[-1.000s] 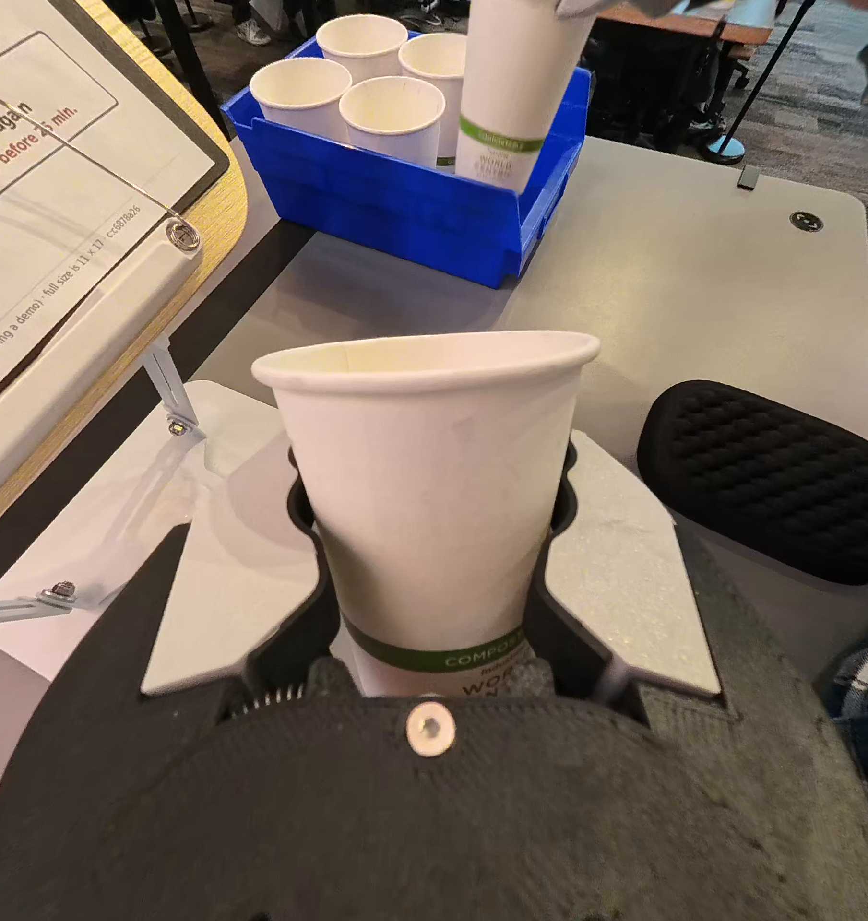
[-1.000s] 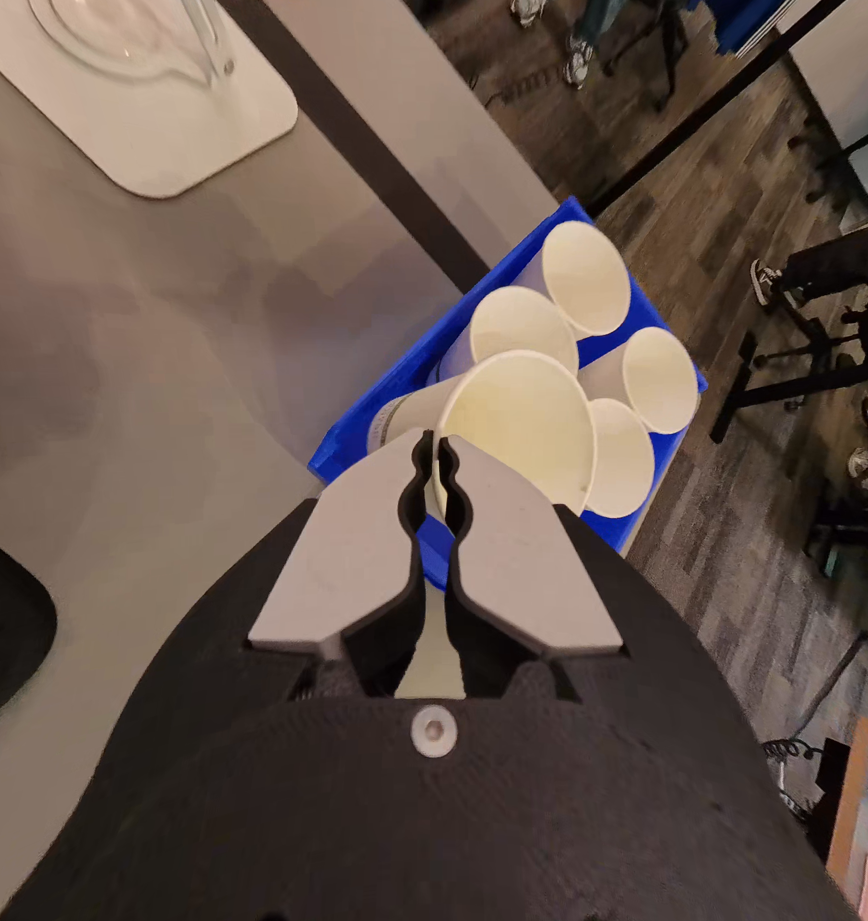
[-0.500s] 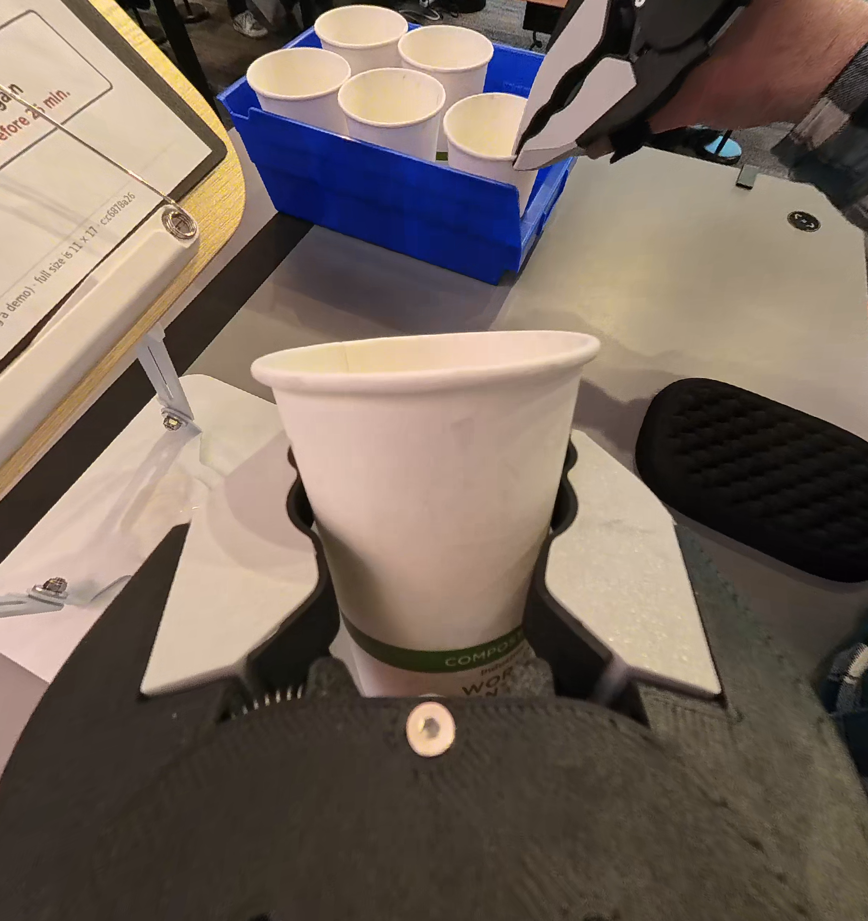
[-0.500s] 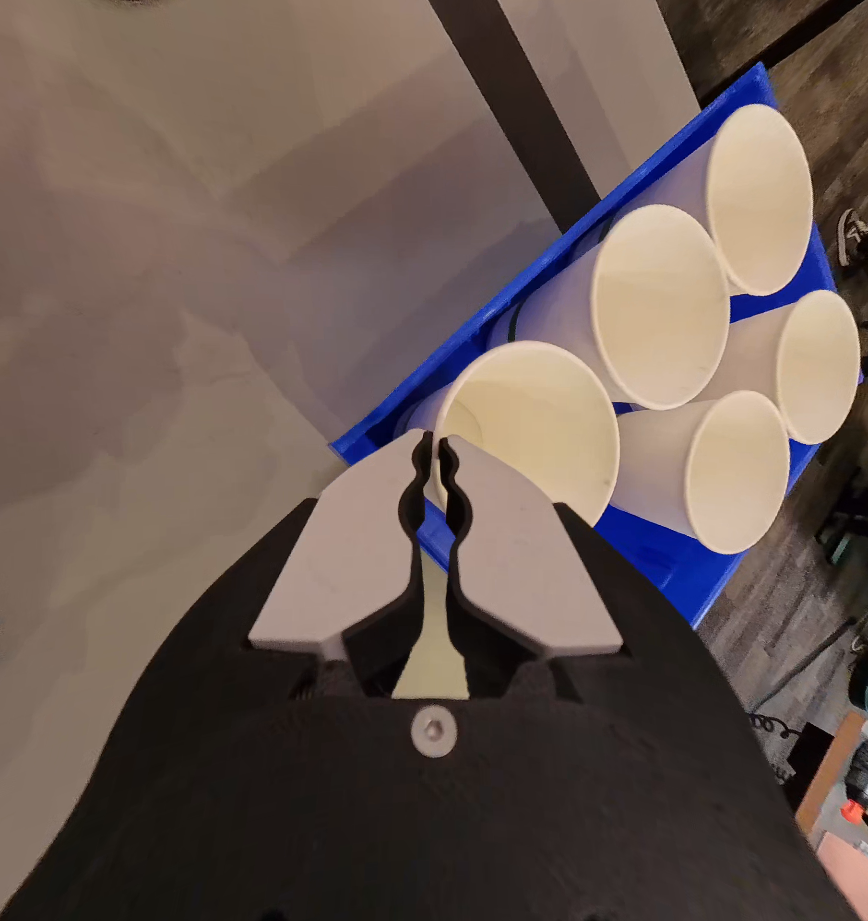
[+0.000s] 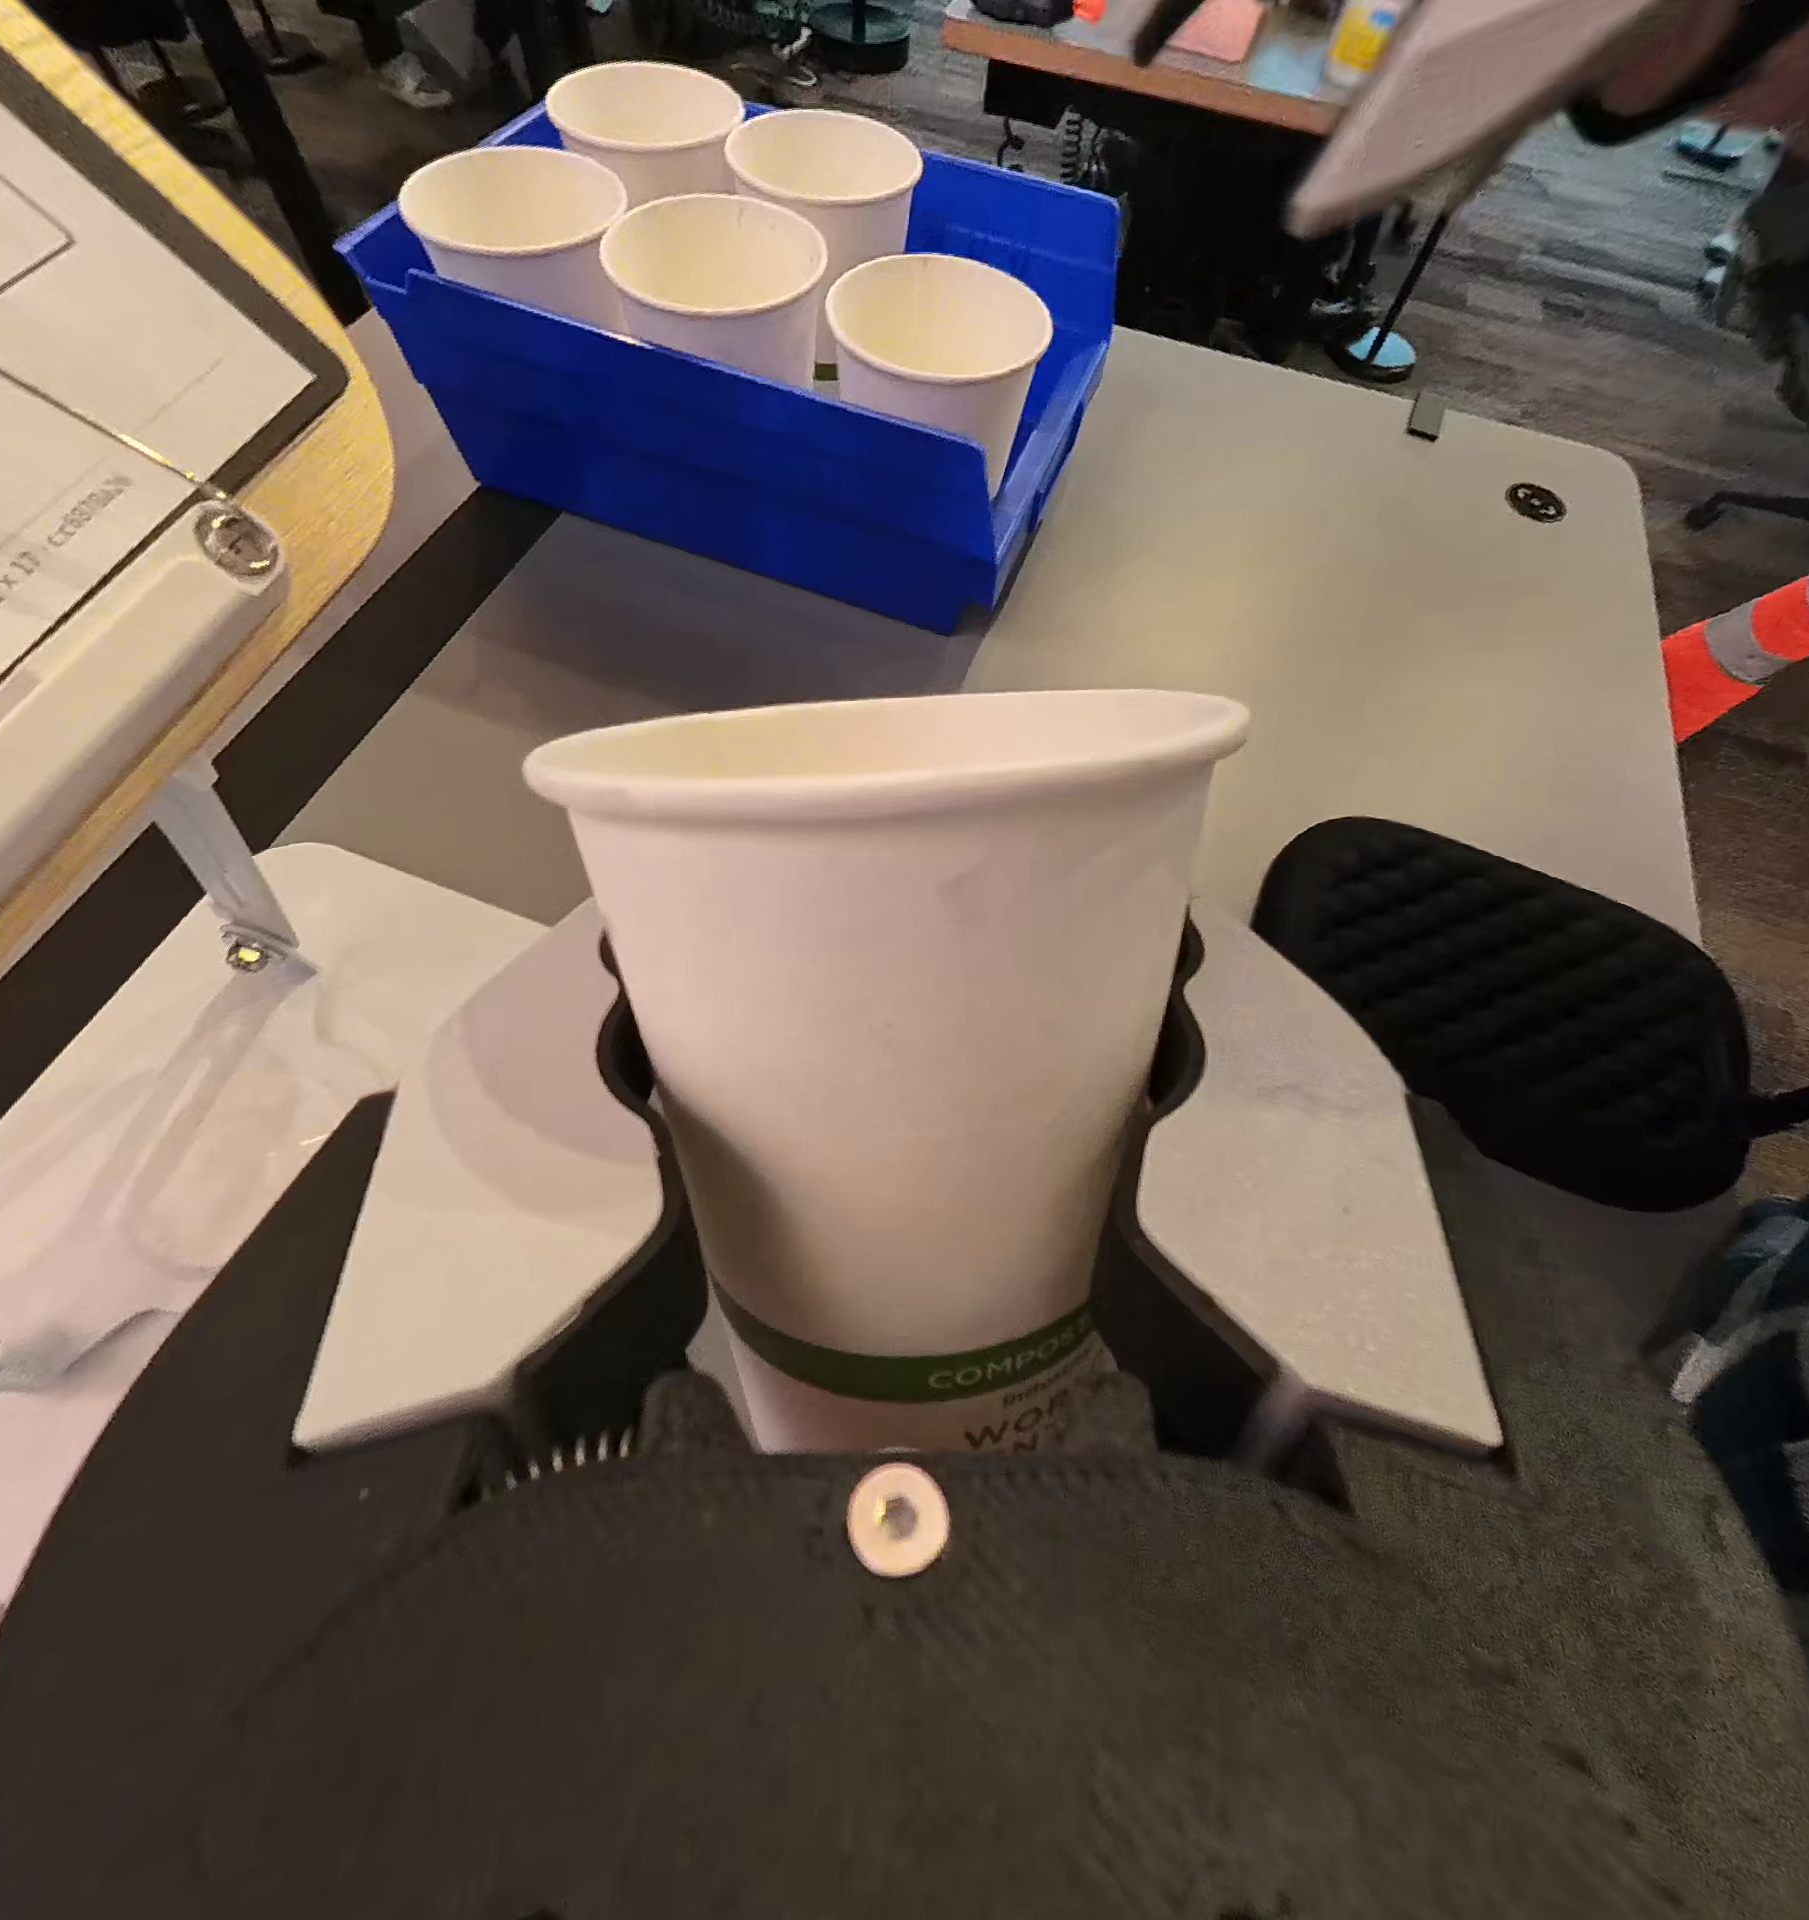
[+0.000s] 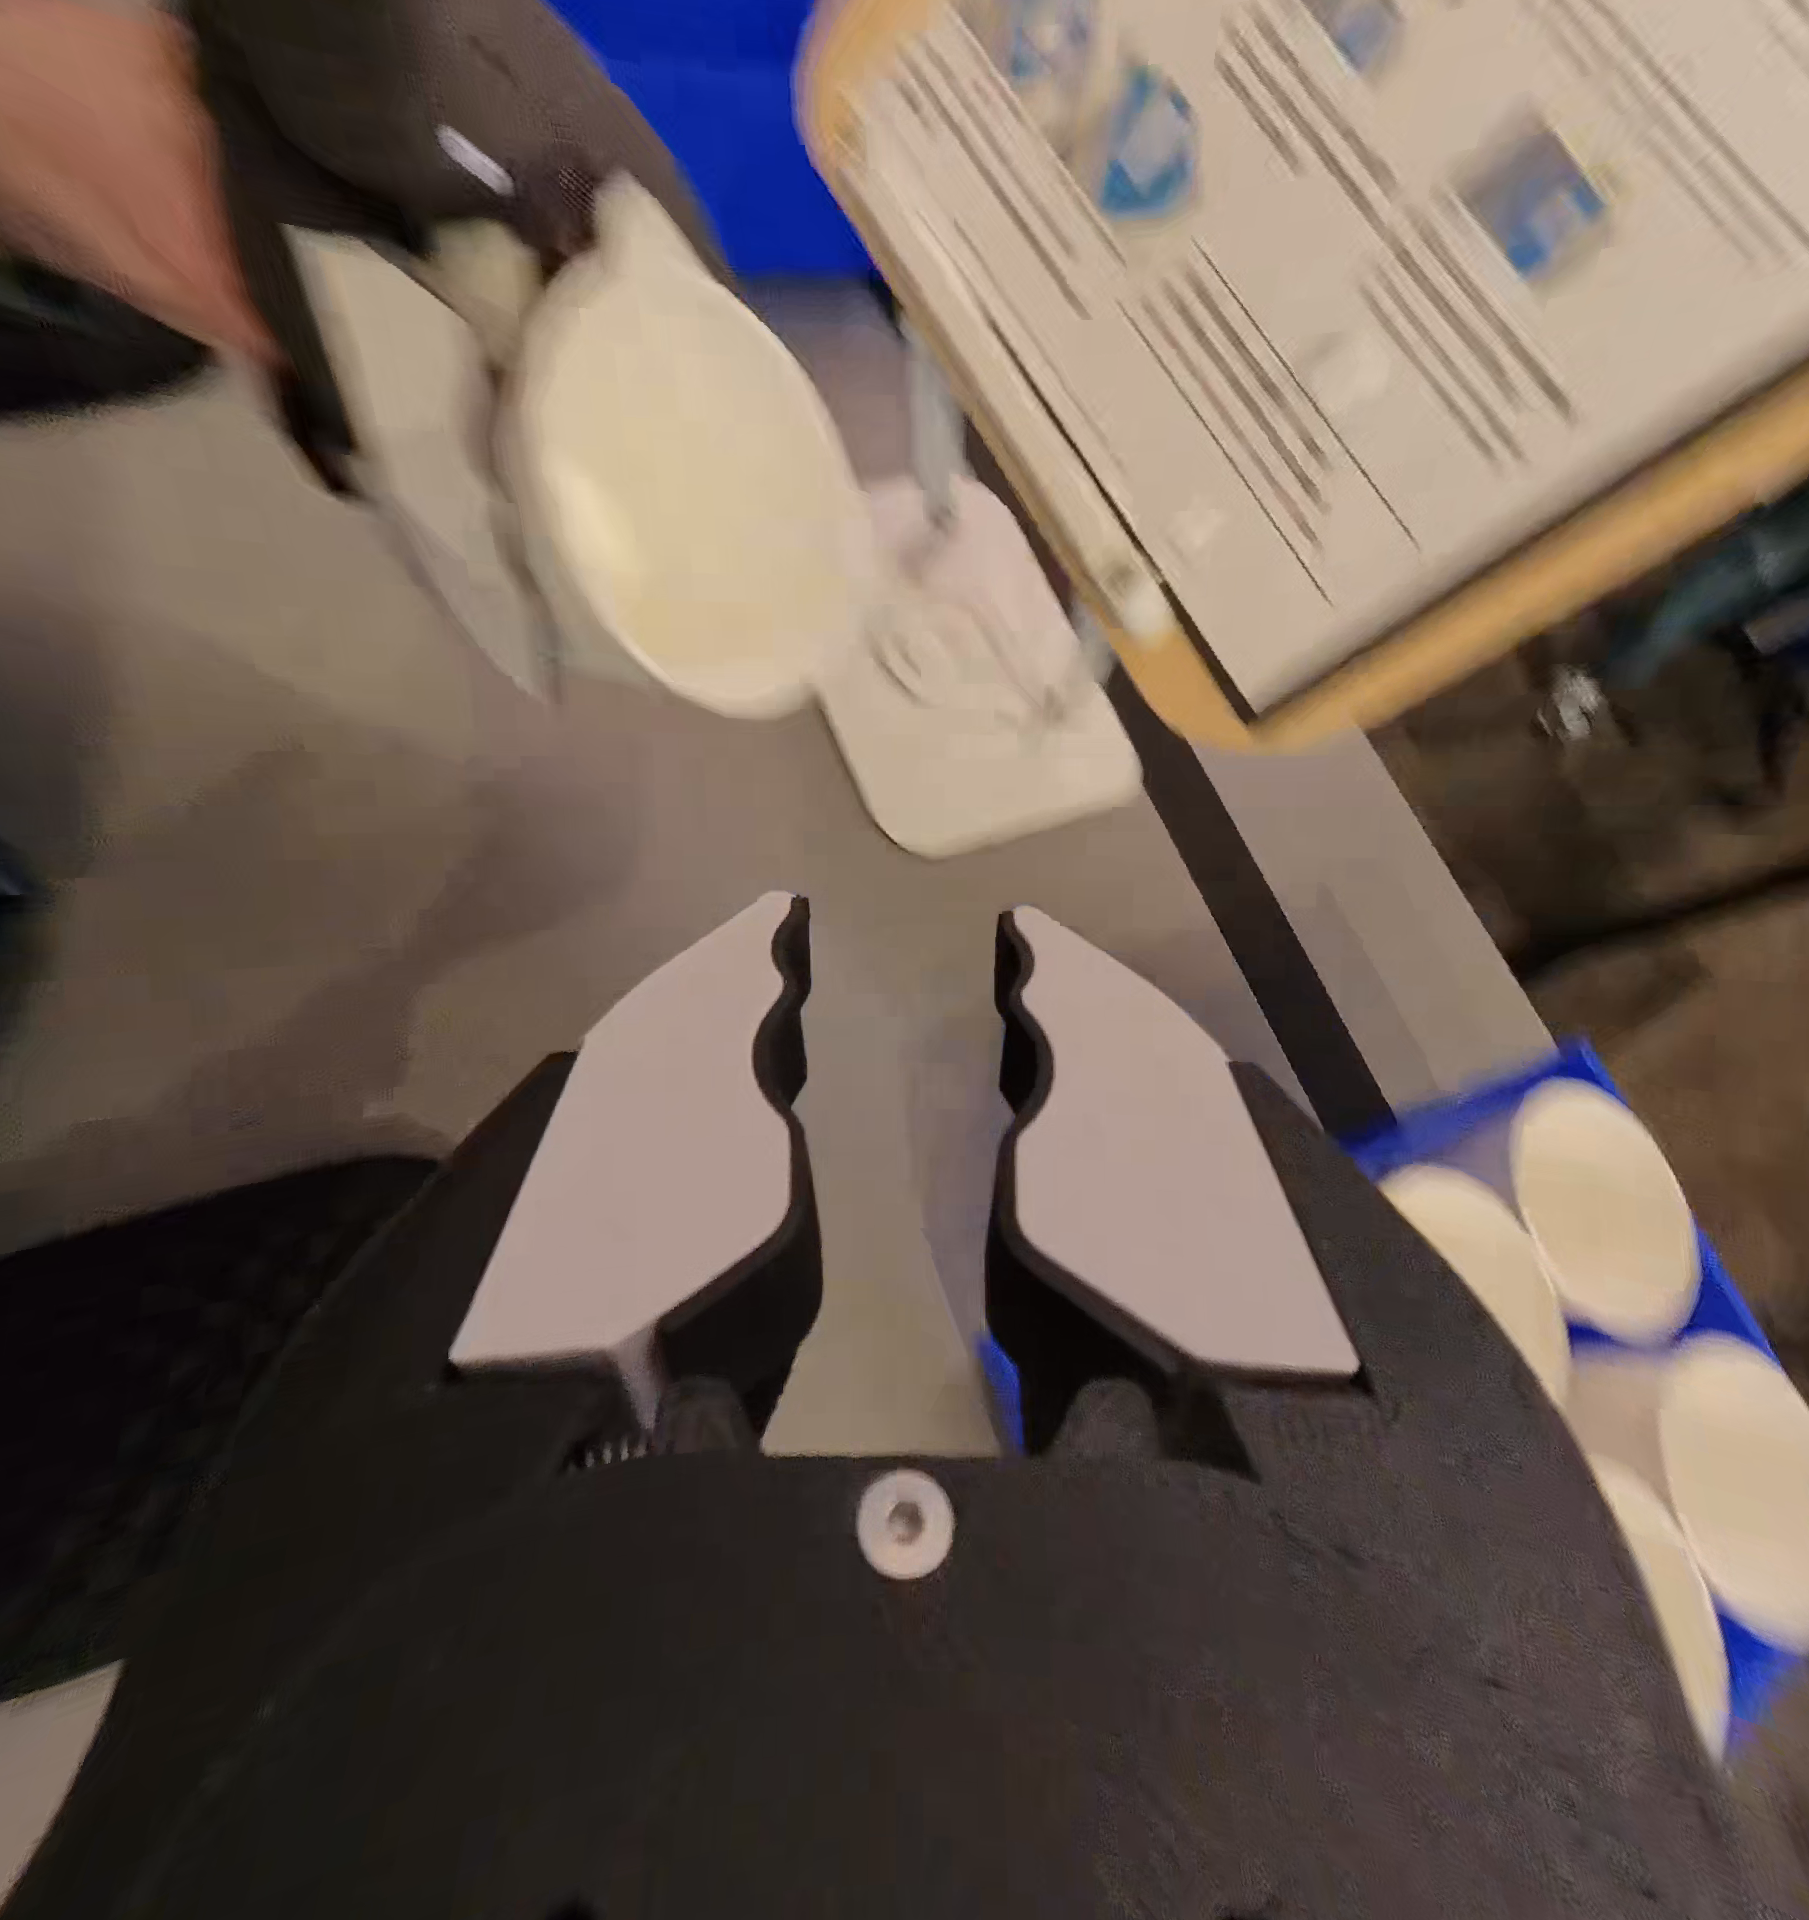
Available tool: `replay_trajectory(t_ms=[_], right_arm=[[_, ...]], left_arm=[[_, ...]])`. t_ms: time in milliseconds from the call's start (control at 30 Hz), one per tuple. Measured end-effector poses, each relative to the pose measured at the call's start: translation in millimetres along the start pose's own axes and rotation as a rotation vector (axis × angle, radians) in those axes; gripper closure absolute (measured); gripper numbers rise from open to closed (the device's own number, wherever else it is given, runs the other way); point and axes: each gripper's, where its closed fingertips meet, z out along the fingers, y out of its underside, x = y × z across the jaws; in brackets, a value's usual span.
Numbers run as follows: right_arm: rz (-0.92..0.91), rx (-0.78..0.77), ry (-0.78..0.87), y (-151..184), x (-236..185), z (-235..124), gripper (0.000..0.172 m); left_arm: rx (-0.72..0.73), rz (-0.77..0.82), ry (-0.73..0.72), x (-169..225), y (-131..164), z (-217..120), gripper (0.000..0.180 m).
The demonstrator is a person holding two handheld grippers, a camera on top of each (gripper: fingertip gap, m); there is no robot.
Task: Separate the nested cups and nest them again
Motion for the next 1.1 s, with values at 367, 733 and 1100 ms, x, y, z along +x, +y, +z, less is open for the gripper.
replay_trajectory(t_ms=[367,733,1100], right_arm=[[-0.148,0.058,-0.304,-44.9,-88.2,55.0,0.153],[-0.116,0.053,-0.329,-41.4,-87.5,39.5,0.169],[0.074,-0.195,0.363,47.2,78.0,-87.5,0.169]], left_arm=[[0.014,0.031,0.069,25.6,-4.6,-1.7,0.085],[0.043,0.085,0.085,35.6,-17.1,-0.4,0.083],[0.079,0.052,0.057,17.3,-19.1,-8.8,0.103]])
